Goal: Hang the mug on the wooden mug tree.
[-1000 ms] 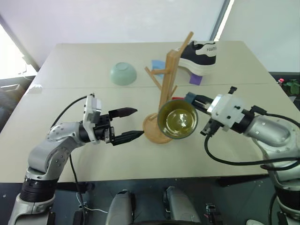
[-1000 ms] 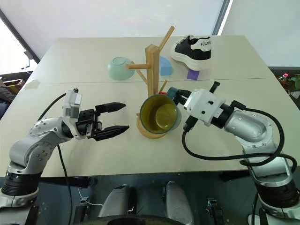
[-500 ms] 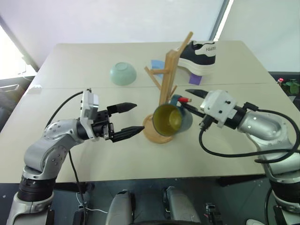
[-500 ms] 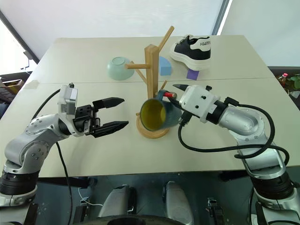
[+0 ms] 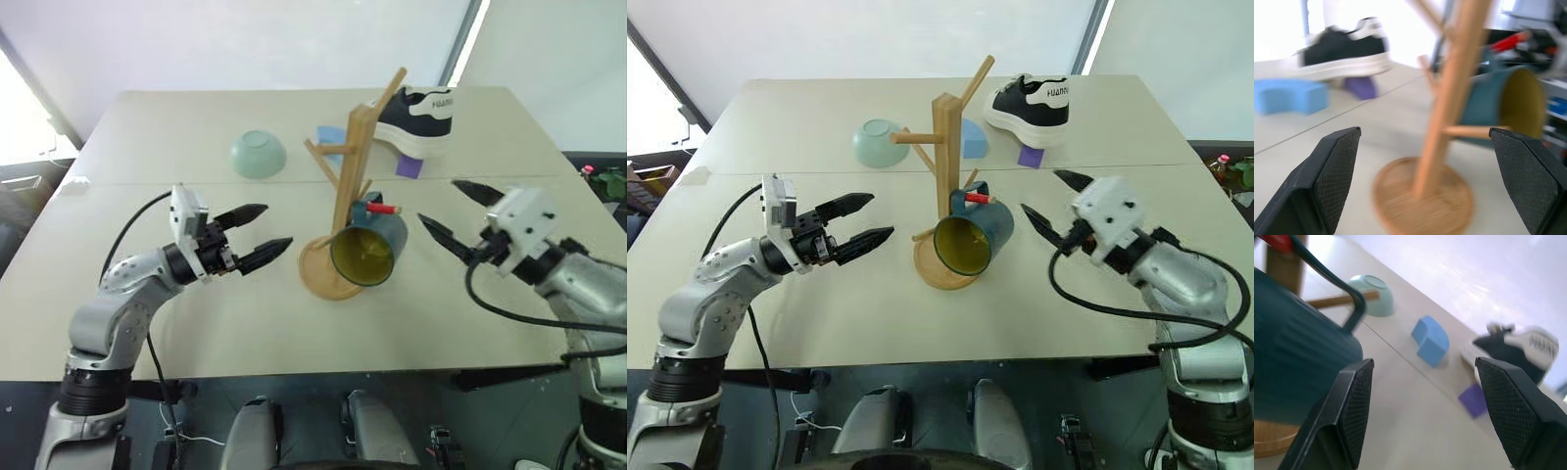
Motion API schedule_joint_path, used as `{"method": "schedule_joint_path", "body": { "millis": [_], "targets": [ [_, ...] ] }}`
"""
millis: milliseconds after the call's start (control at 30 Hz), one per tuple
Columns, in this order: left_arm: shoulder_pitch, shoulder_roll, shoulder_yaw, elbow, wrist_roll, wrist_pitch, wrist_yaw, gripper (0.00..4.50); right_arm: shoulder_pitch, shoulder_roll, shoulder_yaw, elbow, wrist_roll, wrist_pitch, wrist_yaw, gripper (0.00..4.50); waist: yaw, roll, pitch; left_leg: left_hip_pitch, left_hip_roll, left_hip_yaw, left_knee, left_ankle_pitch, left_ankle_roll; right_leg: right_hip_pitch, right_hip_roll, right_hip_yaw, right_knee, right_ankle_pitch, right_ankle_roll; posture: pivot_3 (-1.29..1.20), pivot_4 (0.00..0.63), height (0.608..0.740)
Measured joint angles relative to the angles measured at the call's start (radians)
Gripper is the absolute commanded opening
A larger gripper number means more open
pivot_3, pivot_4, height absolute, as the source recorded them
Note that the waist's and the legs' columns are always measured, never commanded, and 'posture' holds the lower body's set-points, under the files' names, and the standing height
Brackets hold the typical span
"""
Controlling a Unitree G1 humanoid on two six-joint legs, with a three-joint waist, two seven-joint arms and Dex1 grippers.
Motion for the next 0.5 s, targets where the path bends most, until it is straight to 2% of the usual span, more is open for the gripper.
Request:
{"method": "schedule_joint_path", "body": {
  "millis": [100, 233, 500],
  "targets": [
    [0.052, -0.032, 0.005, 0.098, 0.091, -0.067, 0.077, 4.50, 0.077, 0.072, -0.003, 0.084, 0.021, -0.016, -0.009, 3.42, -0.004, 0.001, 0.000, 0.001, 0.000, 0.000, 0.000, 0.000, 0.000, -0.001, 0.000, 0.000, 0.001, 0.000, 0.000, 0.00, 0.150, 0.740],
    [0.113, -0.077, 0.028, 0.213, 0.206, -0.175, 0.177, 4.50, 0.087, 0.160, 0.011, 0.187, 0.025, -0.064, -0.039, 3.42, -0.002, 0.001, 0.000, 0.001, 0.001, 0.000, 0.000, 0.000, 0.000, -0.001, 0.000, 0.000, 0.003, 0.000, 0.000, 0.00, 0.150, 0.740],
    [0.188, -0.107, 0.043, 0.231, 0.255, -0.259, 0.217, 4.50, 0.036, 0.213, 0.034, 0.329, 0.029, -0.152, -0.052, 3.42, 0.001, 0.001, 0.000, 0.000, 0.001, 0.000, 0.001, 0.000, 0.000, -0.001, -0.003, 0.000, 0.002, 0.000, 0.000, 0.00, 0.150, 0.740]
  ]
}}
